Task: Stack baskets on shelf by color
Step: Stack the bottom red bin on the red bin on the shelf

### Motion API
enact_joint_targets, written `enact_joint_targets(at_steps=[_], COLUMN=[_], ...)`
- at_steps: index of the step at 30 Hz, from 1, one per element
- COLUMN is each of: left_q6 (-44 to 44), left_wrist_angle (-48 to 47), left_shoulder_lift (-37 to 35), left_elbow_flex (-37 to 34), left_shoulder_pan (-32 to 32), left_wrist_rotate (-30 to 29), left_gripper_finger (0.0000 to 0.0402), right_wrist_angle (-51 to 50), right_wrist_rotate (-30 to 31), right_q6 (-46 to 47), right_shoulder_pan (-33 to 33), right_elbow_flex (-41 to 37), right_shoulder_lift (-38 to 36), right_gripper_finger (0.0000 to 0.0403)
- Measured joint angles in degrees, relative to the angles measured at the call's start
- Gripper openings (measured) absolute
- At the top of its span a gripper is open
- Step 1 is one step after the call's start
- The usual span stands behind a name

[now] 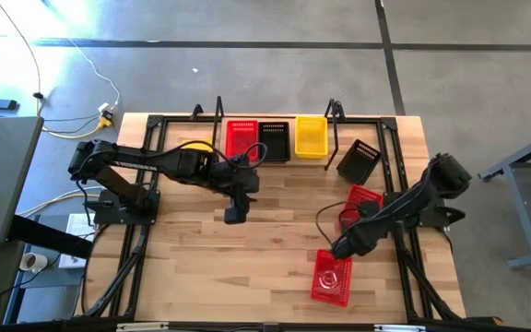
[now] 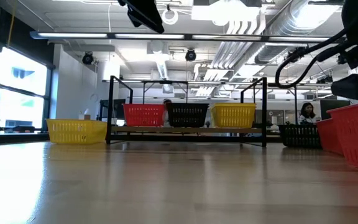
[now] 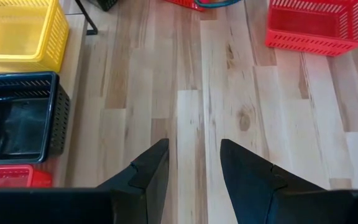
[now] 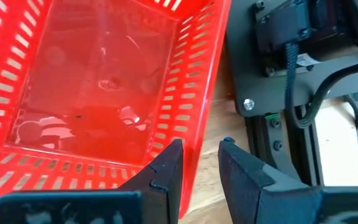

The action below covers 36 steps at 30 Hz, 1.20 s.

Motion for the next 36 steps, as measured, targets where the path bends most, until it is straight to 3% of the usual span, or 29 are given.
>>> enact_joint_targets(at_steps=[11, 18, 26, 36], left_q6=[-0.2, -1.0, -2.4, -2.6], left_wrist_angle=[0.0, 0.0, 0.1, 3.6], left_shoulder_lift=[0.0, 0.0, 0.0, 0.0], left_elbow_flex=[0.0, 0.0, 0.0, 0.0], left_shoulder_pan=[0.0, 0.0, -0.6, -4.1], left_wrist_rotate=[0.0, 0.0, 0.2, 0.2], left_gripper_finger=[0.0136, 0.0136, 0.0136, 0.0136], right_wrist_angle=[9.0, 9.0, 1.4, -2.7], right_wrist_rotate=[0.0, 1.9, 8.3, 23.5], right_q6=[0.2, -0.2, -1.7, -3.8], right_shoulder_pan=[0.0, 0.3, 0.5, -0.6], right_elbow_flex=[-4.1, -3.5, 6.4, 19.4], right_shoulder_lift=[0.9, 0.0, 0.0, 0.0], right_gripper_finger=[0.0084, 0.0012, 0.0001, 0.0000])
